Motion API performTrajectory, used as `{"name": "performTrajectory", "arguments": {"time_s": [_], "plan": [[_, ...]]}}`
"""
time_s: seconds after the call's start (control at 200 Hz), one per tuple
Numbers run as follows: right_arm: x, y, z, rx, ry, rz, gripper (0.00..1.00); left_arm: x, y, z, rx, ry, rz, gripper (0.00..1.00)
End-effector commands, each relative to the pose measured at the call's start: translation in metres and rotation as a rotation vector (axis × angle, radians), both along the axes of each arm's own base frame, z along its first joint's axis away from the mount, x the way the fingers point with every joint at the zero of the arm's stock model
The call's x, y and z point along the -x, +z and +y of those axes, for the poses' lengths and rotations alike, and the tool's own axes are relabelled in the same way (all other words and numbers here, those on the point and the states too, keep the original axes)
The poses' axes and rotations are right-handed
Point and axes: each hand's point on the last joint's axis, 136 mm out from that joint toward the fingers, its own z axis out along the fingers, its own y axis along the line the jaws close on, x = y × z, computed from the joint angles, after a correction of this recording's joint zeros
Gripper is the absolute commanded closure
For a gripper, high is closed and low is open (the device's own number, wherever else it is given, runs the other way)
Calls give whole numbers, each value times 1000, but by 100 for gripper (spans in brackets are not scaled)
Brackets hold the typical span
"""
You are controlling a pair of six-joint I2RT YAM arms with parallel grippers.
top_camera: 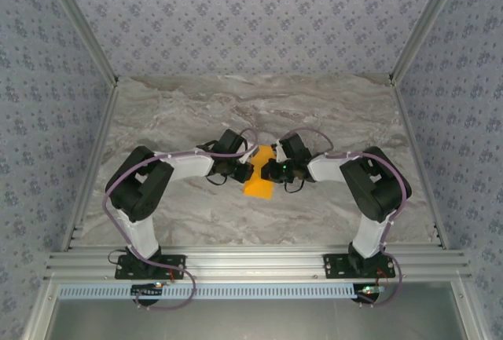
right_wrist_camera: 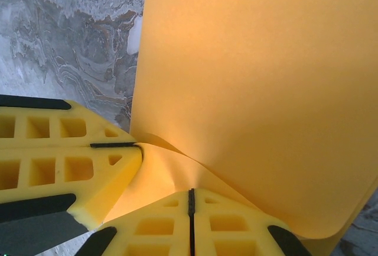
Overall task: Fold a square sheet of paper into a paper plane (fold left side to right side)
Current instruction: Fold the triangle a second time at the center of the table.
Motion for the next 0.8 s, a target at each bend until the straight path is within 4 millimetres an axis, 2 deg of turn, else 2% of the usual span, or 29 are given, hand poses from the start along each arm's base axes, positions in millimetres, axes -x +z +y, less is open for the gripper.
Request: {"name": "performTrajectory", "arguments": {"time_s": [0.0, 0.105, 0.28, 0.39, 0.485, 0.615, 0.794], "plan": [[22, -38, -25, 136, -19, 92, 94, 7, 10, 5, -26, -11, -7, 93], [23, -40, -25, 133, -16, 93, 94, 7, 21, 9, -25, 1, -29, 82], [22, -39, -23, 127, -15, 88, 94, 10, 48, 17, -1, 25, -76, 73], [21, -38, -22, 125, -12, 84, 94, 20, 61, 18, 49, 26, -70, 72], [21, -38, -22, 124, -11, 84, 94, 38, 68, 8, 157, -1, -9, 71], [20, -36, -20, 121, -9, 81, 94, 59, 69, -4, 284, -29, 94, 71], [21, -36, -19, 124, -5, 83, 94, 69, 66, -12, 357, -32, 168, 71]]}}
